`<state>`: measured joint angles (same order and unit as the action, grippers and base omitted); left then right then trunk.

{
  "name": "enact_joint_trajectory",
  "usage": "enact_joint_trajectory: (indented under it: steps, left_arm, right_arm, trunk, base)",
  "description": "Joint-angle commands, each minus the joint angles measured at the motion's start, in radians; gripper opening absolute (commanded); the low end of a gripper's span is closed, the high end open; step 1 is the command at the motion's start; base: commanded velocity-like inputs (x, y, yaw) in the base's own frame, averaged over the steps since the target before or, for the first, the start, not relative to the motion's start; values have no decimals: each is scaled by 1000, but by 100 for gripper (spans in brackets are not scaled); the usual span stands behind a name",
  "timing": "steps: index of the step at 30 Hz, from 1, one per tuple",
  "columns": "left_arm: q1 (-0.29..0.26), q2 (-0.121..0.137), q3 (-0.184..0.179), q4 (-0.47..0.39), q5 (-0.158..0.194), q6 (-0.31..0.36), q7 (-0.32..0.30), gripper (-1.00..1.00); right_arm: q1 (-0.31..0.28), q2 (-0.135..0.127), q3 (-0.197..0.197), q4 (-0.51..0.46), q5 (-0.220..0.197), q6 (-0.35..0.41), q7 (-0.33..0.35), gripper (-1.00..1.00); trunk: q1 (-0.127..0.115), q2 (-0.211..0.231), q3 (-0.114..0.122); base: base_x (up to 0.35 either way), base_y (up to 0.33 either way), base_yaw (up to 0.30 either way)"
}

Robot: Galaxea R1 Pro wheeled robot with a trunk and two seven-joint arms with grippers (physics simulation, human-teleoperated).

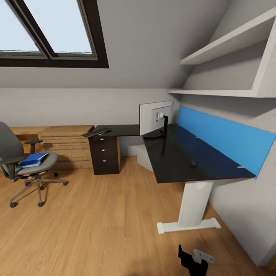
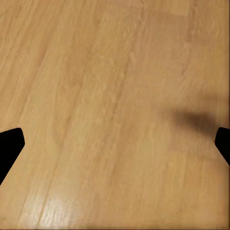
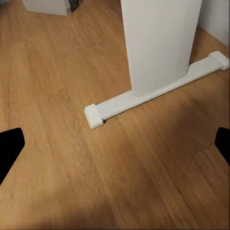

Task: In the bedroom, organize the workspace by keeping the computer under the desk, ensuring the monitor is on the desk, placing the keyboard on the desk next to the monitor, placing the mouse on the desk next to the keyboard, moving the folder from the swivel chair onto the desk next to the mouse, stacking the notebook on top of the folder with the pen on top of the notebook, and positioning the swivel chair next to the desk.

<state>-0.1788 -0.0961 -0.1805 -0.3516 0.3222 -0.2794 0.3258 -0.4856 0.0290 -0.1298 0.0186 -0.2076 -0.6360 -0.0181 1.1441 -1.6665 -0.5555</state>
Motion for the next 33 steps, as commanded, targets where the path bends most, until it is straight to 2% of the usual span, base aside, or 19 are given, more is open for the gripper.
enact_joint_trajectory:
  steps: [1, 6, 9, 11, 12, 18, 22, 24, 26, 29, 33]
  left_arm:
    - [-1, 0, -8, 0, 7, -5, 7, 100]
    - [-1, 0, -8, 0, 8, -6, 8, 100]
    - [-1, 4, -7, 0, 8, -2, 6, 100]
    - [-1, 5, -7, 0, 8, 1, 5, 100]
    - [-1, 8, -7, 0, 7, 5, 3, 100]
    - [-1, 14, -7, -2, 5, 6, 4, 100]
    - [-1, 17, -7, -3, 5, 6, 4, 100]
    - [-1, 18, -7, -3, 5, 4, 7, 100]
    - [-1, 19, -7, -3, 5, 4, 8, 100]
    - [-1, 21, -6, -7, 5, 5, 8, 100]
    - [-1, 17, -5, -64, 4, 8, 9, 100]
  right_arm:
    - [-1, 1, -8, 2, 6, -5, -2, 100]
    - [-1, 7, -8, 3, 5, -4, 0, 100]
    - [-1, 2, -8, 1, 4, -6, 0, 100]
    - [-1, -12, -8, -1, 3, -4, -1, 100]
    - [-2, -47, -12, -38, 0, 1, -4, 100]
    - [-2, -67, -15, -201, -3, 51, -29, 100]
    - [-2, -71, -15, -382, -3, 157, -98, 100]
    - [-2, -73, -15, -594, -1, 327, -155, 100]
    - [-2, -75, -16, -666, -1, 391, -167, 100]
    - [-3, -79, -19, -866, -1, 563, -205, 100]
    - [-5, -83, -24, -1024, -4, 680, -270, 100]
  trunk:
    - [-4, 7, 2]
    - [-23, 42, 18]
    - [-35, 63, 27]
    - [-43, 77, 34]
    - [-46, 84, 37]
    - [-69, 126, 55]
    - [-85, 154, 68]
    - [-92, 168, 74]
    - [-100, 182, 81]
    - [-112, 203, 90]
    - [-127, 231, 102]
  base:
    - [-55, -49, 0]
    - [-13, -11, 0]
    - [0, 0, 0]
    - [0, 0, 0]
    - [0, 0, 0]
    - [0, 0, 0]
    - [0, 0, 0]
    - [0, 0, 0]
    - [0, 0, 0]
    - [0, 0, 0]
    - [0, 0, 0]
